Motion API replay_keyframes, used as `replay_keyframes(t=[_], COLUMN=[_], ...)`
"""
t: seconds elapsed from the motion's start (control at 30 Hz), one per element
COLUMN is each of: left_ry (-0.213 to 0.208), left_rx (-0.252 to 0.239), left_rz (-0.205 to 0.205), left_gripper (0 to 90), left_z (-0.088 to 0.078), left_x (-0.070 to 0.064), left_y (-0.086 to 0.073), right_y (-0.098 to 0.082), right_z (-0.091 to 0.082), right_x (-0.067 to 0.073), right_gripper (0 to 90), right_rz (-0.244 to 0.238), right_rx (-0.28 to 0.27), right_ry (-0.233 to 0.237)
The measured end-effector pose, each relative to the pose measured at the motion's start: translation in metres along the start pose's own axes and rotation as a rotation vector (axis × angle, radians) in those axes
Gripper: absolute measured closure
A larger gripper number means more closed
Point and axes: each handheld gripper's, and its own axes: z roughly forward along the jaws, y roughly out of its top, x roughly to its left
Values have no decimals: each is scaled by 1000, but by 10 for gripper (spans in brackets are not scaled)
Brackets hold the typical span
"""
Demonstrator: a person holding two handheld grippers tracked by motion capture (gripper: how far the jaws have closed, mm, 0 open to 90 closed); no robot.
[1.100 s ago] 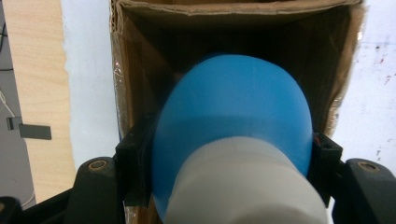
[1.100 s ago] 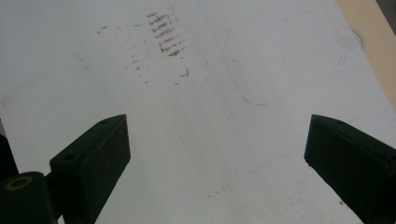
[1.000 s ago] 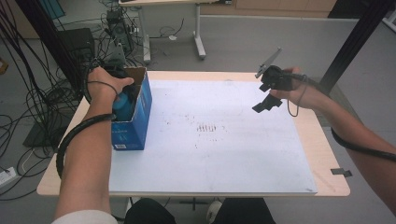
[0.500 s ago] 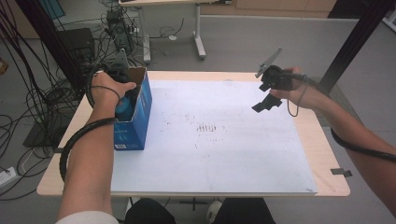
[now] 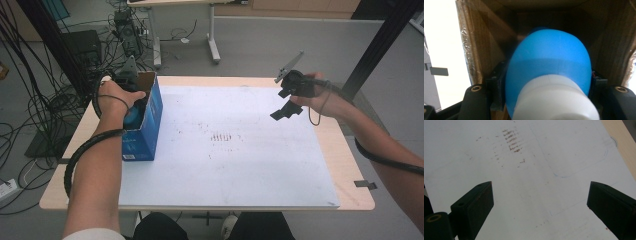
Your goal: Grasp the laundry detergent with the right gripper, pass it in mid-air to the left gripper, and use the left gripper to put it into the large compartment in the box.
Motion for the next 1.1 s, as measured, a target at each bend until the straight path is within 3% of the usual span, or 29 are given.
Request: replay_keyframes(t=[1.1], left_ry=[9], left_rx=[-8], left_rz=[-2], left_gripper=[354], left_z=[1], left_x=[-2], left_y=[2], right_y=[2], right_z=[-2], right_x=[2], right_gripper=[69], right_rz=[-1], right_rx=[-19], right_ry=[2])
